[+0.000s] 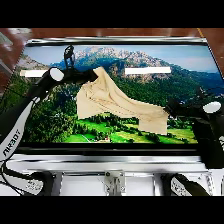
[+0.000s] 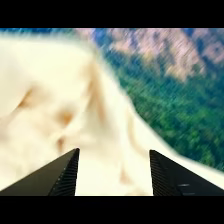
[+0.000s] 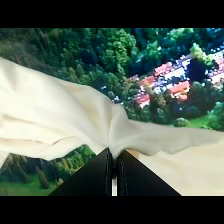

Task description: Fold the shirts.

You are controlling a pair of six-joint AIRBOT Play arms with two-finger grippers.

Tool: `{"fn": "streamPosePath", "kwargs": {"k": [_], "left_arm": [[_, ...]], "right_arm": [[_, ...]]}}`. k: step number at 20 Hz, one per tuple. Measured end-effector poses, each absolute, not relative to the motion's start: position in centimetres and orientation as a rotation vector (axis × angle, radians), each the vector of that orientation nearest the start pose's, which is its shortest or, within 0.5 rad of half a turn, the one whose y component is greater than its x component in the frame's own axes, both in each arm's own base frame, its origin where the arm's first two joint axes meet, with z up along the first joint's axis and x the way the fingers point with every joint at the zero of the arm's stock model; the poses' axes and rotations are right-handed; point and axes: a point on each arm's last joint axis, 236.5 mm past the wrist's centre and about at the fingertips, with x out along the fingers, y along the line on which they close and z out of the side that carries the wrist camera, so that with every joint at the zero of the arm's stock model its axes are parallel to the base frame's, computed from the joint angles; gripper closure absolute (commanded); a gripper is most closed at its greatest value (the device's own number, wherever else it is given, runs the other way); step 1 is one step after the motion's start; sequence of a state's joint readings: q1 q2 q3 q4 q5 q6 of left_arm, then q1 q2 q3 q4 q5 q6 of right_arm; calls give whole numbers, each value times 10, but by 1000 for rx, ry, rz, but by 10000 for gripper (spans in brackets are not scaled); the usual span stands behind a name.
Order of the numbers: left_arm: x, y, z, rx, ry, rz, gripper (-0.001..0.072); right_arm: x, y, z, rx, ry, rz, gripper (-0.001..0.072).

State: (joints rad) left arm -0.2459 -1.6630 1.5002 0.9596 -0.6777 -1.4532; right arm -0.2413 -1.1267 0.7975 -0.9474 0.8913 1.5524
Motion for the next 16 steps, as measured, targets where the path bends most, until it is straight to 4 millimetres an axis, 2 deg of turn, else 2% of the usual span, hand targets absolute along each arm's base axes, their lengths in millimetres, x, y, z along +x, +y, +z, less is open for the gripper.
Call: {"fn": "streamPosePath", "kwargs": {"k": [1,2,4,6,9,11,16], "left_arm": [[528,-201,36,-394,923,-420,274],[517,-176,28,-389,997,-401,273],[487,-130,13,-405,1158,-364,231],[450,-103,-1,-460,1297,-350,166],[401,-93,-30,-567,1450,-344,166],[385,-98,-50,-644,1486,-331,165],[389,-107,-82,-731,1442,-279,166]], "right_arm": [[369,20,-16,761,1090,-12,644],[369,20,-19,756,1096,-8,644],[369,21,-22,744,1103,3,644],[369,21,-24,732,1106,12,644],[369,22,-25,721,1109,20,644],[369,22,-26,717,1111,24,643],[372,20,-25,699,1095,28,644]]}}
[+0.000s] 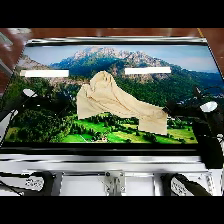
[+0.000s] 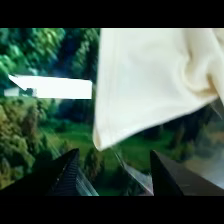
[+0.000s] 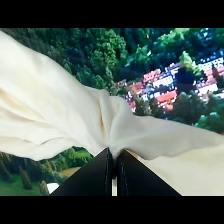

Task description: Fold the shirts.

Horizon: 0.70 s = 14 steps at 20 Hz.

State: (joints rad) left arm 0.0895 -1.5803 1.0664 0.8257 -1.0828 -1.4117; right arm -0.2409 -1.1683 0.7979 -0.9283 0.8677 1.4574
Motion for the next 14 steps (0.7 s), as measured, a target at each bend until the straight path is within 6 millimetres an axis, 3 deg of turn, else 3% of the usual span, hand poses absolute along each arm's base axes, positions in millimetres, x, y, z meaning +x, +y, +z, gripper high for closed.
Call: {"fn": "streamPosePath", "kwargs": {"k": [5,9,10,12,13,14], "left_arm": [[387,-123,-106,-766,1472,-282,166],[388,-143,-112,-794,1479,-309,197],[390,-147,-112,-798,1470,-310,282],[399,-152,-114,-791,1440,-307,584],[404,-155,-112,-797,1421,-308,669],[410,-158,-107,-804,1402,-317,669]], "right_arm": [[378,16,-23,693,1063,17,644],[380,15,-22,691,1056,16,644],[380,15,-22,691,1053,15,644],[381,15,-22,691,1052,14,644],[381,15,-22,692,1052,14,643],[381,15,-22,692,1052,15,644]]}}
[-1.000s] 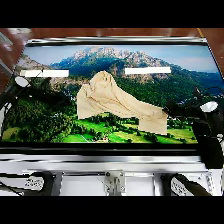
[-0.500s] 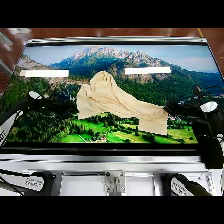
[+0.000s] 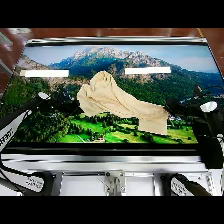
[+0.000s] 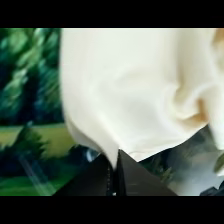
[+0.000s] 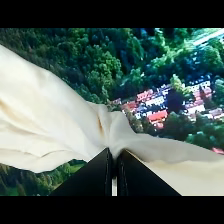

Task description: Fold the shirts.

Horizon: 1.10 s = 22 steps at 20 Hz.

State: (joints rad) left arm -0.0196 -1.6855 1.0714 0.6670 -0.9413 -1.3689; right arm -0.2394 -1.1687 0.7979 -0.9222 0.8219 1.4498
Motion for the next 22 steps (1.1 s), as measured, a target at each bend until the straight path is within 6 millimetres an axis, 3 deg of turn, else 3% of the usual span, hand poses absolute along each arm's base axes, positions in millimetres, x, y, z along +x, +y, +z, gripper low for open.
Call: {"fn": "streamPosePath", "kwargs": {"k": [4,6,8,9,11,12,14,16,17,18,19,20,22], "left_arm": [[427,-168,-77,-738,1313,-410,673],[442,-172,-32,-657,1192,-481,673],[453,-171,28,-554,1040,-532,672],[459,-167,71,-494,935,-550,672],[457,-161,165,-383,712,-576,671],[450,-156,223,-337,570,-579,671],[422,-143,340,-273,268,-557,671],[371,-122,448,-245,-41,-510,672],[344,-114,485,-238,-154,-492,671],[317,-107,514,-233,-244,-482,671],[296,-104,530,-228,-295,-480,671],[280,-104,540,-227,-320,-487,672],[262,-108,540,-200,-307,-505,672]], "right_arm": [[383,18,-17,715,1038,24,644],[391,23,2,732,985,58,644],[402,27,36,721,891,107,644],[409,28,65,699,817,139,644],[419,27,136,621,640,195,644],[420,25,176,573,540,211,644],[411,16,272,455,297,211,645],[386,4,355,341,88,165,644],[371,1,387,305,12,149,644],[357,2,410,274,-36,143,644],[343,5,428,248,-68,145,645],[332,9,440,226,-79,153,644],[315,18,453,190,-80,170,644]]}}
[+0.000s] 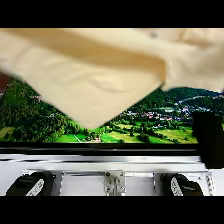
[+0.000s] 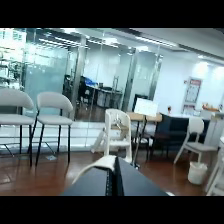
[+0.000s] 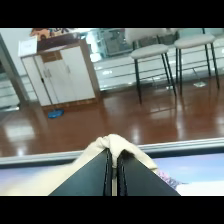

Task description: Fold the shirts.

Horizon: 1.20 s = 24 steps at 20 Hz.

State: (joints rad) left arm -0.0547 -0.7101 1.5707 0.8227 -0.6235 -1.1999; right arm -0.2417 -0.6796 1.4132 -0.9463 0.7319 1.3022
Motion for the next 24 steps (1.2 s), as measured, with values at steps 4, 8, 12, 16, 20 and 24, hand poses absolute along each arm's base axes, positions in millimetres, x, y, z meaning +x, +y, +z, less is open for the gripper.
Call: {"fn": "streamPosePath", "kwargs": {"k": [4,8,12,16,20,24], "left_arm": [[241,-110,519,-132,-207,-493,672],[220,-106,482,-76,-50,-464,672],[182,-101,473,-70,-19,-448,672],[149,-96,461,-100,28,-435,672],[134,-83,431,-97,141,-374,672],[138,-72,405,-100,237,-320,671]], "right_arm": [[288,22,474,131,-95,158,644],[264,28,472,103,-49,156,644],[234,38,472,74,-41,163,644],[202,40,468,54,-32,136,644],[177,33,453,57,23,79,645],[173,30,431,87,113,59,645]]}}
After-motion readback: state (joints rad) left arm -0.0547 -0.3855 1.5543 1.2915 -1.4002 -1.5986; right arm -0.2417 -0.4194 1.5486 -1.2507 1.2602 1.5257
